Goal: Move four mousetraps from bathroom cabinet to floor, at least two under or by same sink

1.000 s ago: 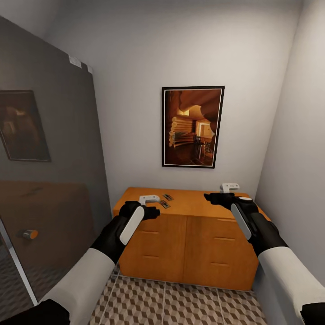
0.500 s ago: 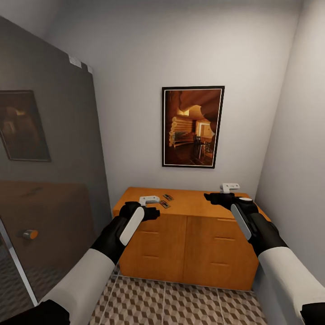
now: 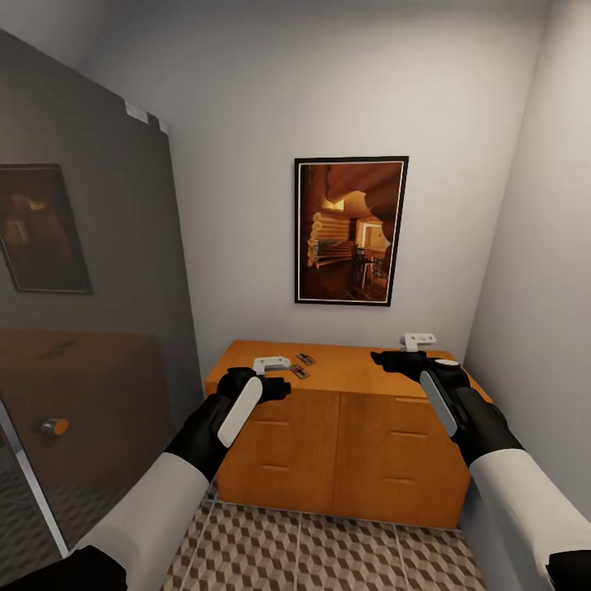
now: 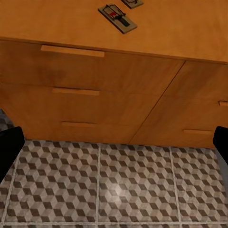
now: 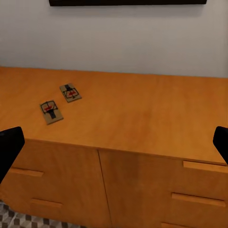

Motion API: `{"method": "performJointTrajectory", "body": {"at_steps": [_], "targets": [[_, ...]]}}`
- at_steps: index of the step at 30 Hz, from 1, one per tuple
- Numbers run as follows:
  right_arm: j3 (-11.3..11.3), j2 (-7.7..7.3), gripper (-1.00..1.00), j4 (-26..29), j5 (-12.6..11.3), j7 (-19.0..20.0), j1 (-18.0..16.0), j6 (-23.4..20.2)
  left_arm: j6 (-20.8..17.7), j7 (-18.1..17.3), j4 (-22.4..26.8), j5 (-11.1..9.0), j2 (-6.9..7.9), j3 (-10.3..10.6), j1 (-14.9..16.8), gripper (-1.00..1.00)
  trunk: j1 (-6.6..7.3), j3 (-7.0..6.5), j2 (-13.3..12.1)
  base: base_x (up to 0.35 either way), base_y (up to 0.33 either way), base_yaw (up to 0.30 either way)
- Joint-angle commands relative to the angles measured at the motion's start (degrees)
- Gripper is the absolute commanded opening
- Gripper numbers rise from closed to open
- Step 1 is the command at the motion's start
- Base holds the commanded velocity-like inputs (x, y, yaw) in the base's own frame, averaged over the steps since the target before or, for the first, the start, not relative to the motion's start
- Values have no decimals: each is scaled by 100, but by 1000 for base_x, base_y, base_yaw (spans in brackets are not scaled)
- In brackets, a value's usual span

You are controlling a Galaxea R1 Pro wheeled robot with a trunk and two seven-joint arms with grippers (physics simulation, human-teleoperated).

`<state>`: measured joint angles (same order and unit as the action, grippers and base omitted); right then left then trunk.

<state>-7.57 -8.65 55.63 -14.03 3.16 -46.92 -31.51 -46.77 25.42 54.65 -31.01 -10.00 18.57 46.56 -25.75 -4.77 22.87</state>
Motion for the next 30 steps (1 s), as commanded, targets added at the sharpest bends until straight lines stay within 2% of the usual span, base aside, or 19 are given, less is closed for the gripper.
{"method": "performJointTrajectory", "body": {"at_steps": [1,30], "targets": [[-9,-5,100,6,0,8,-2,-25,-7,56,3,-56,0,6,2,100,-3,3,5,44,0,0],[-16,-5,100,1,-3,26,-2,-31,19,34,-8,-63,0,15,2,100,-3,3,5,120,0,0]]}}
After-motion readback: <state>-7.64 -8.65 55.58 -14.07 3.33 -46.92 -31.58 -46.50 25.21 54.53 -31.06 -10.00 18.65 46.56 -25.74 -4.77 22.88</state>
